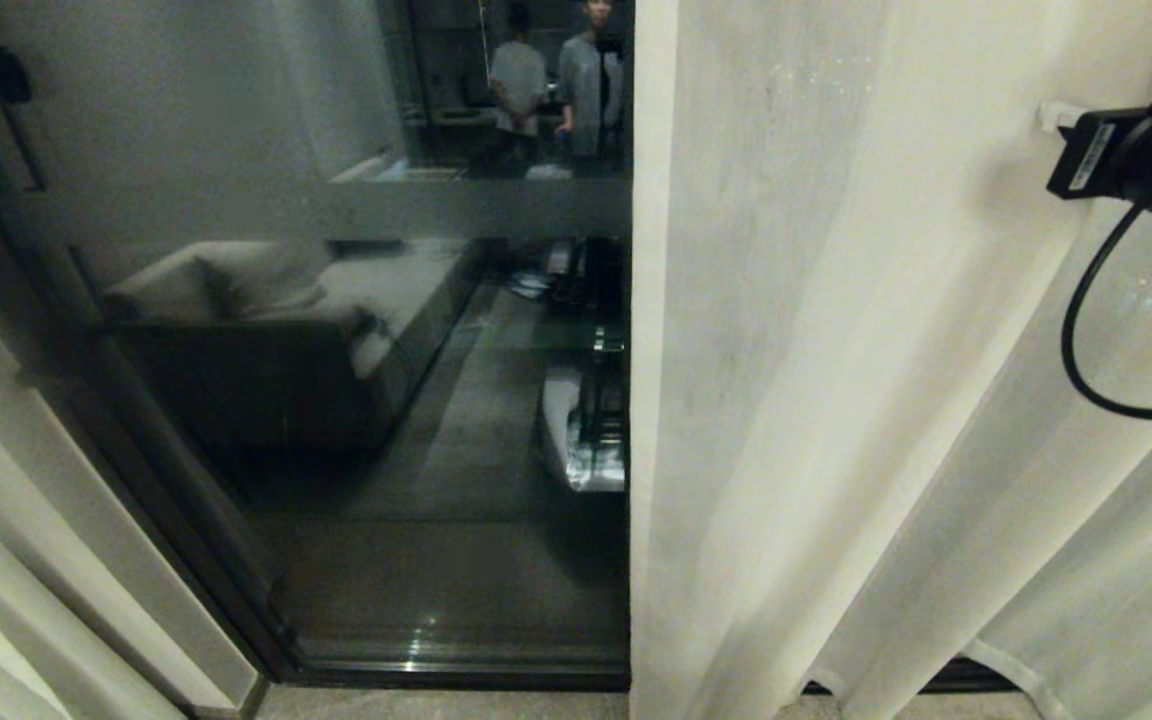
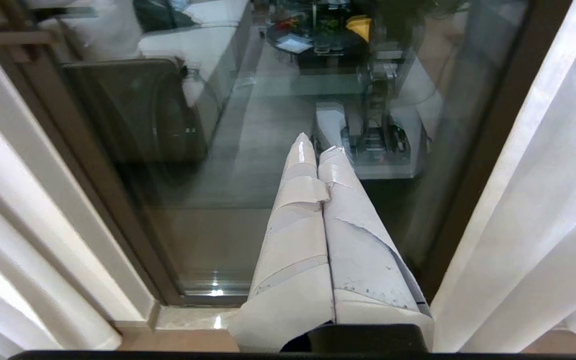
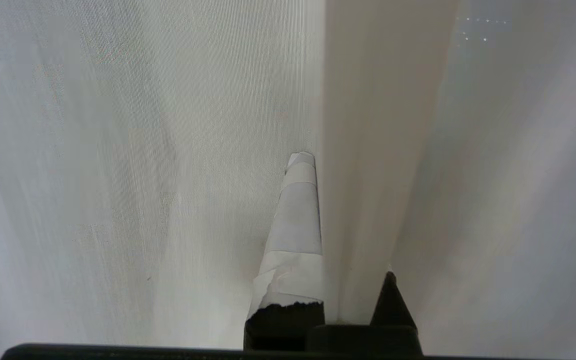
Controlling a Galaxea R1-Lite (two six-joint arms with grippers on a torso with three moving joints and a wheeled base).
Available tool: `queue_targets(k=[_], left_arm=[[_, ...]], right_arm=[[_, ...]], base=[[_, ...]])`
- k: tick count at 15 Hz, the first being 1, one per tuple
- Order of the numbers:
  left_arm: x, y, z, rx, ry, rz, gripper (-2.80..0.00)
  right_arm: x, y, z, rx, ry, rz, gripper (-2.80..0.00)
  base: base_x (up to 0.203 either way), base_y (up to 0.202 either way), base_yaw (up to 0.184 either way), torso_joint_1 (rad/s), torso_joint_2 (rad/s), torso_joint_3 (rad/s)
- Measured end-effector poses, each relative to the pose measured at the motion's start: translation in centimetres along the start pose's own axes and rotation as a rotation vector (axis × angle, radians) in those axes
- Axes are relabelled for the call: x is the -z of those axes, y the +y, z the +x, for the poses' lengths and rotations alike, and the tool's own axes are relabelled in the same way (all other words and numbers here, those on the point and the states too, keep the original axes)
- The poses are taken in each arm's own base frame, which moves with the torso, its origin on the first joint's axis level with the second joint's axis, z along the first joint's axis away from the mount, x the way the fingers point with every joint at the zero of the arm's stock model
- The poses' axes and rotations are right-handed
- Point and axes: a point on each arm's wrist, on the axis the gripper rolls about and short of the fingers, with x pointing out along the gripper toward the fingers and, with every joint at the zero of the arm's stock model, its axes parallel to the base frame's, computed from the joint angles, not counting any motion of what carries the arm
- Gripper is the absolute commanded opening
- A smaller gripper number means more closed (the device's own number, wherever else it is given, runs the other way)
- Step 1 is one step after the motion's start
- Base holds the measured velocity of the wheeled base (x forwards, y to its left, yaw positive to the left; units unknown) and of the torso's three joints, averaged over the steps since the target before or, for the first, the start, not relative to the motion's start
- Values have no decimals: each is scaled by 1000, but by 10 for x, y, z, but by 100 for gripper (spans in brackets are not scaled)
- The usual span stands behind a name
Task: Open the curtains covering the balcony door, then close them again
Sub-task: Pull the inner curtains open on both sides
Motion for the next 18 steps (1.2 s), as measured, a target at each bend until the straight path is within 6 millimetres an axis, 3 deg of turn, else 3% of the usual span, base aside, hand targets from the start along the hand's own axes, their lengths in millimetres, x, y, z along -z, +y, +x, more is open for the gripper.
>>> queue_targets(k=[18], left_arm=[[0,0,0,0,0,0,-280]], right_arm=[[2,-7,2,23,8,-6,-280]], base=[[0,-187,2,0,4,2]])
